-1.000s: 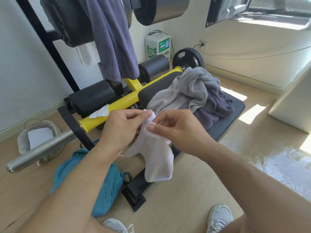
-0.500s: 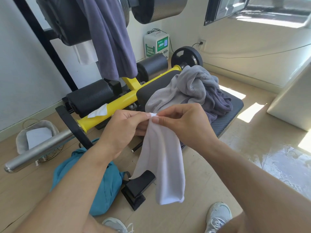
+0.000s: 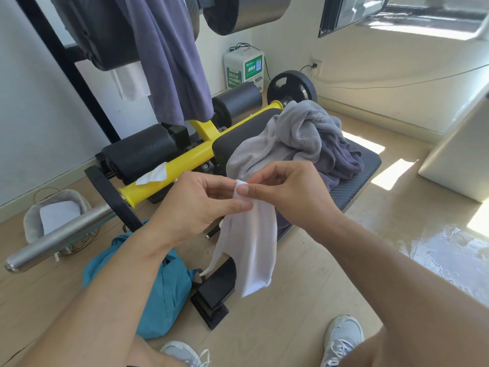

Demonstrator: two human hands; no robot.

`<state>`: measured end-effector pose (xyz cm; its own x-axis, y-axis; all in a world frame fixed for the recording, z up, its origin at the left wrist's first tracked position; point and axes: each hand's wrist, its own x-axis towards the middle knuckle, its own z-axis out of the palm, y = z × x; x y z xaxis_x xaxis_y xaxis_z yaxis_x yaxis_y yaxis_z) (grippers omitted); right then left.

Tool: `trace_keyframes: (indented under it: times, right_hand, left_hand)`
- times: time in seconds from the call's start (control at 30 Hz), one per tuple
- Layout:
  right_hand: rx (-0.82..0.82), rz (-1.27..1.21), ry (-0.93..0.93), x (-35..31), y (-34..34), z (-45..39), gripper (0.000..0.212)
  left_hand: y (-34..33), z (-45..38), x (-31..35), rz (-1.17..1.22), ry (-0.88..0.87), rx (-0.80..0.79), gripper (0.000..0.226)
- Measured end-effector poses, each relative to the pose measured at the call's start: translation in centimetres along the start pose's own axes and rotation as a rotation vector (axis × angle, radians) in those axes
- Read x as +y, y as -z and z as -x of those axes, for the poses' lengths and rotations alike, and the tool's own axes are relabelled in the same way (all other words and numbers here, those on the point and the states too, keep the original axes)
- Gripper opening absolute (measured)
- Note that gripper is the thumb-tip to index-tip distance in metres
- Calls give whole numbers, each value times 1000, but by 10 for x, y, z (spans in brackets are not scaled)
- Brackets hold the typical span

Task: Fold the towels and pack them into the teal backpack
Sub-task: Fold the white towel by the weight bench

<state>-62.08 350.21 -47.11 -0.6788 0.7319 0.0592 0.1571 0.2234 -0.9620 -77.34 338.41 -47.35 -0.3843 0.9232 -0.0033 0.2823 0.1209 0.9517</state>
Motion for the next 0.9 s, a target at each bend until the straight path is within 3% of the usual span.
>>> trace_keyframes:
  times: [0.37,0.57,0.7,0.9]
  right_hand:
    - [-18,-72,-18,3,-5,-3,21]
    - [-65,-17,-6,9,-5,-7,30]
    - [-193,285,-18,12,-11,-5,29]
    - [-323,596,10,13,-21,2,29]
  left_hand:
    - [0,-1,-5,-67,-44,47,22]
    - [7,0,-1,97,-7,164,19]
    - [17,-7,-8,218,79,382,10]
    - [48,-21,-34,264,81,736,13]
